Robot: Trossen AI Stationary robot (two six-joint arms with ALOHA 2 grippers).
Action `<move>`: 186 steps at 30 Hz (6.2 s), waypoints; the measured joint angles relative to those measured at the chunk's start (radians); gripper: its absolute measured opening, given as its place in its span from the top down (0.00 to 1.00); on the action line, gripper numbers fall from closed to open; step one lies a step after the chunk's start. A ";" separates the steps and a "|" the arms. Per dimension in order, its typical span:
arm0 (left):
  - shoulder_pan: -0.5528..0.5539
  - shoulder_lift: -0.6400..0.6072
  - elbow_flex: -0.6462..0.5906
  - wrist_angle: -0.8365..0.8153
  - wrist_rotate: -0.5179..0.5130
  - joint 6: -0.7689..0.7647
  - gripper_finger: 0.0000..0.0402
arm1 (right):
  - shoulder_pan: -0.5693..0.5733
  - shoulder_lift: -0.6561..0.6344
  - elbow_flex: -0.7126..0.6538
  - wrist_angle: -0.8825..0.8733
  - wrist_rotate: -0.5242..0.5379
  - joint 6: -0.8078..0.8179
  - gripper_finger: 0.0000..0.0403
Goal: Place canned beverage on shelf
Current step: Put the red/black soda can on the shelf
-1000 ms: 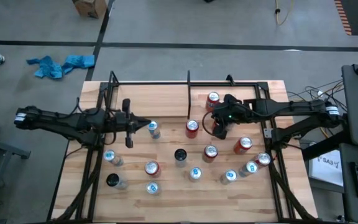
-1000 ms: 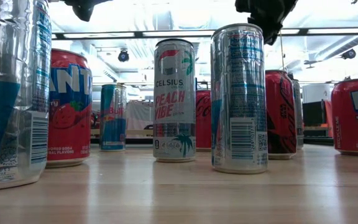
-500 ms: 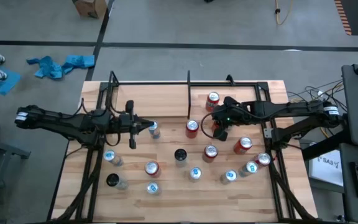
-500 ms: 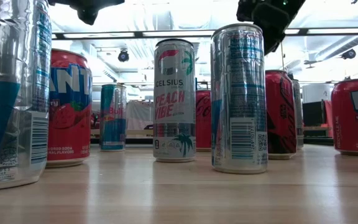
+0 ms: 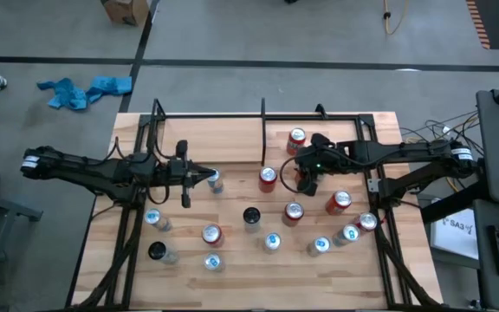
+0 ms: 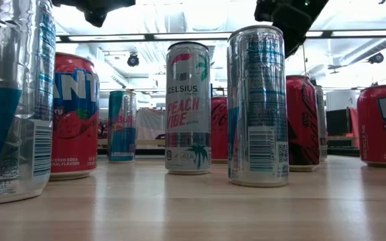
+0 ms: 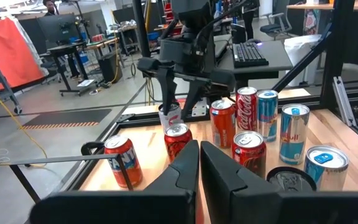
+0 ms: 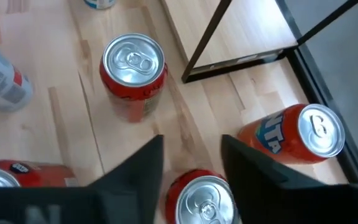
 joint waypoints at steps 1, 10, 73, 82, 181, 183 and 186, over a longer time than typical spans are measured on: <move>0.000 0.000 0.000 0.000 0.000 0.000 1.00 | 0.000 0.000 0.000 0.000 0.006 -0.018 0.54; 0.000 0.000 0.000 -0.003 0.000 0.001 1.00 | 0.000 -0.002 0.000 -0.028 0.007 -0.065 0.28; 0.008 0.001 0.000 0.006 0.000 0.035 1.00 | -0.125 0.384 0.199 -0.378 -0.126 -0.033 0.24; 0.008 0.002 0.000 0.006 0.000 0.031 1.00 | -0.124 0.382 0.335 -0.505 -0.069 -0.034 0.24; 0.010 -0.143 -0.003 -0.050 -0.392 0.460 1.00 | -0.136 0.919 1.102 -0.360 0.020 -0.207 0.22; 0.010 -0.143 -0.003 -0.063 -0.392 0.465 1.00 | -0.136 0.919 1.100 -0.361 0.013 -0.195 0.23; 0.010 -0.143 -0.003 -0.076 -0.412 0.478 1.00 | -0.136 0.919 1.099 -0.362 0.004 -0.177 0.22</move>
